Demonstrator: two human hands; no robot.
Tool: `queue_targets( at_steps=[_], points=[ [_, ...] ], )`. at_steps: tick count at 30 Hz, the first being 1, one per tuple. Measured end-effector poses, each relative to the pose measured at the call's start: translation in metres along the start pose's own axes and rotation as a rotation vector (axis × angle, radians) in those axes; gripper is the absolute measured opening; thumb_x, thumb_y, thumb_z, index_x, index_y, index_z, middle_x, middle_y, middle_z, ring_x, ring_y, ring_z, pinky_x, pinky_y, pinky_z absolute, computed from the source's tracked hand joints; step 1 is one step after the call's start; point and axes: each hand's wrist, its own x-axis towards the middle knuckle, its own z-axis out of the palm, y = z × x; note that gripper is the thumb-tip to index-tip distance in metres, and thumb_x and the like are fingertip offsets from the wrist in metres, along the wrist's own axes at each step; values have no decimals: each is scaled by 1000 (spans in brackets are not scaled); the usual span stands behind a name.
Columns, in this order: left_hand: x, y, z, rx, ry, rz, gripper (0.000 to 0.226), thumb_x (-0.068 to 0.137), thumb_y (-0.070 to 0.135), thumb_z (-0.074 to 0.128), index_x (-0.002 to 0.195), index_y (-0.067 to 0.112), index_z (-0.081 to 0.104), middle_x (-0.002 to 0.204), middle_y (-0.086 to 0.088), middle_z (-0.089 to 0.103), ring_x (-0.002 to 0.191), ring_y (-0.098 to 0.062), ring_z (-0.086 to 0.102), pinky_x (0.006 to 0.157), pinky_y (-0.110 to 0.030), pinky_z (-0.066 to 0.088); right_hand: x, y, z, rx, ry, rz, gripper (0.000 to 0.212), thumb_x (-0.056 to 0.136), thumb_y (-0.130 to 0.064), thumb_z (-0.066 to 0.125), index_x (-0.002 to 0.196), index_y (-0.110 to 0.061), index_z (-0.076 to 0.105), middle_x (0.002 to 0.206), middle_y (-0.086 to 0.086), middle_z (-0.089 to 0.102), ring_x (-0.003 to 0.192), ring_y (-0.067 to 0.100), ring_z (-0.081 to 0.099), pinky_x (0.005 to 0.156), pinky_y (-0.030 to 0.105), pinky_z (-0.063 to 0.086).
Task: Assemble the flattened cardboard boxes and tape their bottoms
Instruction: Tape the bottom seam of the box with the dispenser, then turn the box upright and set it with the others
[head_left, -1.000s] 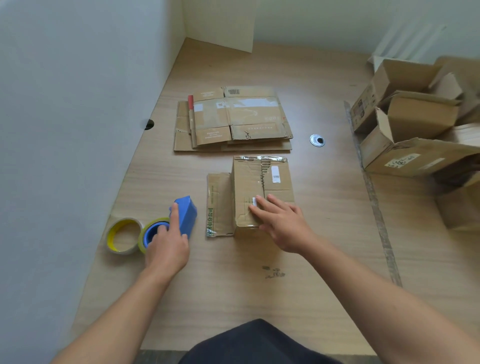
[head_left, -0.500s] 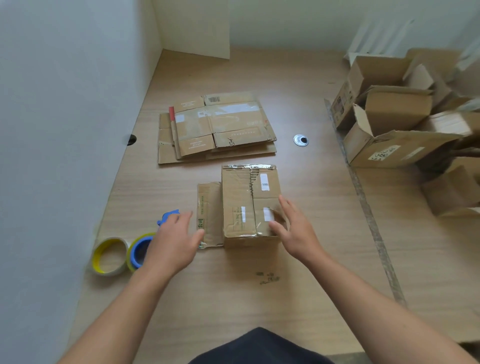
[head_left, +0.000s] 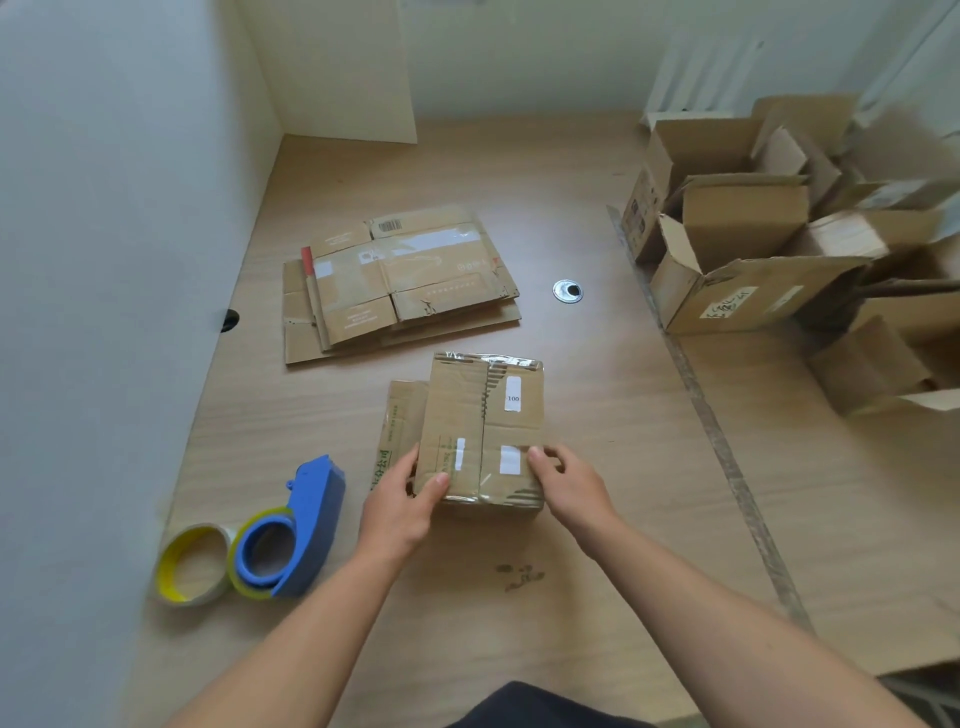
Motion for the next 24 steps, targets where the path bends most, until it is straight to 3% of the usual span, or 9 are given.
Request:
queue_targets(
  at_steps=[4, 8, 11, 16, 19, 22, 24],
  points=[
    [1, -2, 4, -99, 30, -24, 54, 97, 34, 60, 148, 28, 44, 146, 8, 51, 133, -15, 46, 111, -36, 38, 1, -2, 2, 93, -44, 91, 28, 97, -47, 55, 120, -31, 60, 114, -6, 64, 98, 14, 63, 86, 41, 58],
    [-2, 4, 15, 12, 55, -11, 63, 93, 41, 63, 150, 23, 41, 146, 1, 50, 135, -20, 45, 112, -45, 39, -6, -4, 20, -102, -50, 9, 74, 81, -59, 70, 140, -22, 47, 135, 2, 53, 128, 22, 50, 108, 42, 42],
    [-4, 5, 18, 64, 71, -18, 79, 85, 50, 71, 151, 20, 38, 146, -1, 48, 135, -22, 45, 112, -45, 38, -10, -4, 27, -154, -9, 22, 94, 71, -60, 78, 144, -17, 38, 140, 7, 44, 135, 26, 40, 111, 41, 36],
    [-3, -5, 7, -104, 38, -60, 60, 95, 39, 63, 149, 27, 43, 149, 1, 49, 137, -16, 44, 115, -36, 35, -6, 2, 24, -143, -9, -23, 68, 82, -53, 72, 135, -20, 47, 133, 5, 47, 127, 24, 47, 105, 37, 40],
    [-2, -9, 5, -186, 43, -99, 50, 99, 39, 58, 147, 30, 46, 149, 5, 49, 138, -12, 43, 115, -32, 34, -8, 8, 20, -71, -15, -84, 58, 89, -48, 66, 140, -28, 47, 131, 1, 50, 129, 21, 47, 101, 33, 40],
    [-3, -7, 4, -244, 67, -133, 53, 101, 36, 53, 152, 31, 38, 145, 8, 51, 136, -12, 45, 114, -33, 34, -15, 18, 14, -78, -103, -153, 100, 82, -54, 72, 159, -27, 14, 153, -3, 37, 143, 17, 33, 114, 33, 31],
    [-6, -6, 5, -289, 99, -149, 59, 100, 36, 55, 154, 29, 32, 136, 8, 60, 129, -12, 52, 112, -35, 37, -19, 19, 13, -103, -104, -156, 124, 72, -60, 80, 160, -26, 0, 161, -2, 26, 148, 18, 25, 119, 36, 26]
  ],
)
